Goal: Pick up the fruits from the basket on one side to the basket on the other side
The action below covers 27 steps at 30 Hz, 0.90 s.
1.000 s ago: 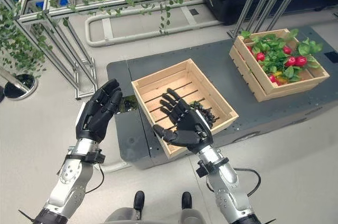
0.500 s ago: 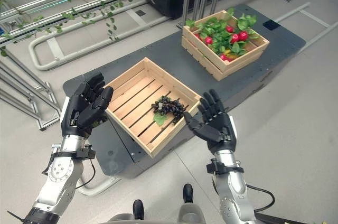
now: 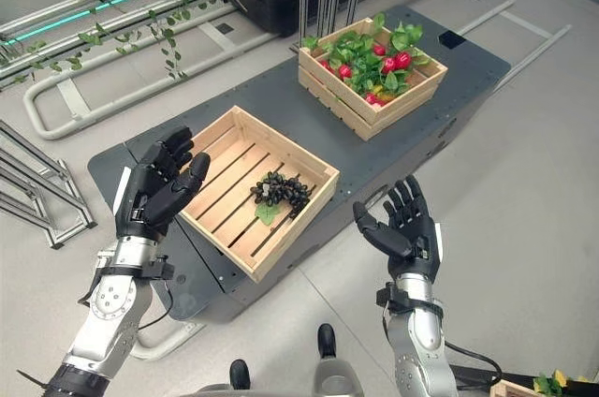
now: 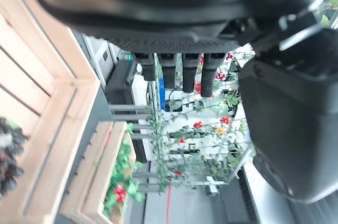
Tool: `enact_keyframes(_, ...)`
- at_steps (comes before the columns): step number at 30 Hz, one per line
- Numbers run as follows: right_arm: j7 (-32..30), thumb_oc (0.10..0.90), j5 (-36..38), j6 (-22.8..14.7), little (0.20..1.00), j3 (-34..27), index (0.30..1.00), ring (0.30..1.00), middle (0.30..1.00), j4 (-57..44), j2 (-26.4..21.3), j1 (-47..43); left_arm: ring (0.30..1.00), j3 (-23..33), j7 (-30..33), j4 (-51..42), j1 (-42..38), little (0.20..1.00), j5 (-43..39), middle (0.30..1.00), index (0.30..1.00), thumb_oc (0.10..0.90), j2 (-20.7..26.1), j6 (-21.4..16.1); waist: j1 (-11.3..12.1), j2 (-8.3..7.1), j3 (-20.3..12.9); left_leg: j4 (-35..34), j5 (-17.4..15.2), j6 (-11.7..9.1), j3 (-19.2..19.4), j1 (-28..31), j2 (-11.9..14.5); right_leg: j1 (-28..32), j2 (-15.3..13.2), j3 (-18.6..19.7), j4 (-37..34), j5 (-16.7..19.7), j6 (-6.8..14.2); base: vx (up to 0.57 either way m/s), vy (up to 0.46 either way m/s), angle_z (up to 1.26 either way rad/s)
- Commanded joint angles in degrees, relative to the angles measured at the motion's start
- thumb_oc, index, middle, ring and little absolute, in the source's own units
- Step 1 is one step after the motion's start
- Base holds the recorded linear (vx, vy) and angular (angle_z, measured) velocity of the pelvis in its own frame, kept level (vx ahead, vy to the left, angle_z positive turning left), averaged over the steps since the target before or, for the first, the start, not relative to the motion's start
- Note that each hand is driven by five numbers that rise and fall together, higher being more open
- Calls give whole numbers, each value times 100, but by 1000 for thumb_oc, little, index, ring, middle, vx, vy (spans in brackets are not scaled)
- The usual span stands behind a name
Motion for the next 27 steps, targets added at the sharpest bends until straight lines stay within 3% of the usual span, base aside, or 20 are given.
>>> enact_keyframes(1,238,800,319,-411,900,-3,900,900,900,-424,-2,-117,900,-44,-395,-638,-332,900,-192,900,900,800,234,-419,-48,-42,-399,7,29,0,-389,-379,329,196,-164,-56,13,-180,54,-8,-279,2)
enact_keyframes(6,416,800,396,-237,900,214,900,900,900,-210,-89,-252,900,-318,-437,-785,-266,900,-396,900,900,800,317,-349,-20,-69,-429,7,315,-185,-246,-365,676,249,179,-101,13,-250,-183,-11,-348,-1)
enact_keyframes(8,469,800,327,-185,900,276,900,900,900,-145,-161,-367,900,-416,-424,-773,-306,900,-493,900,900,800,268,-384,42,-115,-342,451,608,-277,-307,-593,852,306,322,-116,13,-237,-310,-30,-368,-4)
enact_keyframes(10,508,800,357,-195,900,288,900,900,900,-37,-217,-416,900,-473,-488,-713,-358,900,-564,900,900,800,212,-431,72,-159,-291,878,613,-265,-353,-854,849,360,378,-214,13,-249,-389,-3,-258,-5)
enact_keyframes(11,541,800,387,-194,900,284,900,900,900,2,-219,-426,900,-490,-507,-707,-368,900,-560,900,900,800,196,-444,77,-169,-283,990,564,-244,-363,-914,801,375,385,-237,13,-259,-404,50,-199,-7)
enact_keyframes(12,628,800,381,-176,900,269,900,900,900,74,-221,-422,900,-517,-513,-723,-373,900,-541,900,900,800,173,-468,120,-196,-261,1284,300,-117,-467,-1058,489,431,387,-278,25,-304,-431,57,-91,-11)
enact_keyframes(15,705,800,363,-131,900,286,900,900,900,112,-241,-373,900,-469,-517,-782,-304,900,-565,900,900,800,136,-478,185,-186,-249,1315,-95,81,-569,-1087,-27,442,376,-267,115,-354,-396,93,12,-8)
enact_keyframes(17,726,800,291,-42,900,347,900,900,900,32,-265,-232,900,-350,-596,-886,-121,900,-567,900,900,800,58,-477,271,-49,-303,785,-91,226,-655,-837,-631,424,513,-267,200,-409,-331,172,101,-32)
enact_keyframes(19,627,800,307,-44,900,415,900,900,900,-19,-250,-189,900,-420,-625,-884,-18,900,-516,900,900,800,26,-555,323,-9,-347,409,35,271,-915,-704,-866,360,628,-256,332,-448,-299,129,77,-25)
enact_keyframes(21,585,800,266,-110,900,523,900,900,900,27,-212,-192,900,-540,-646,-842,50,900,-414,900,900,800,24,-663,357,-46,-389,184,122,320,-1115,-601,-889,309,716,-199,495,-540,-296,114,78,-46)
enact_keyframes(27,783,800,483,-185,900,573,900,900,900,150,-194,-141,900,-642,-716,-698,18,900,-518,900,900,800,78,-790,369,-134,-496,7,112,425,-1095,-482,-881,300,729,-404,773,-690,-256,67,128,0)
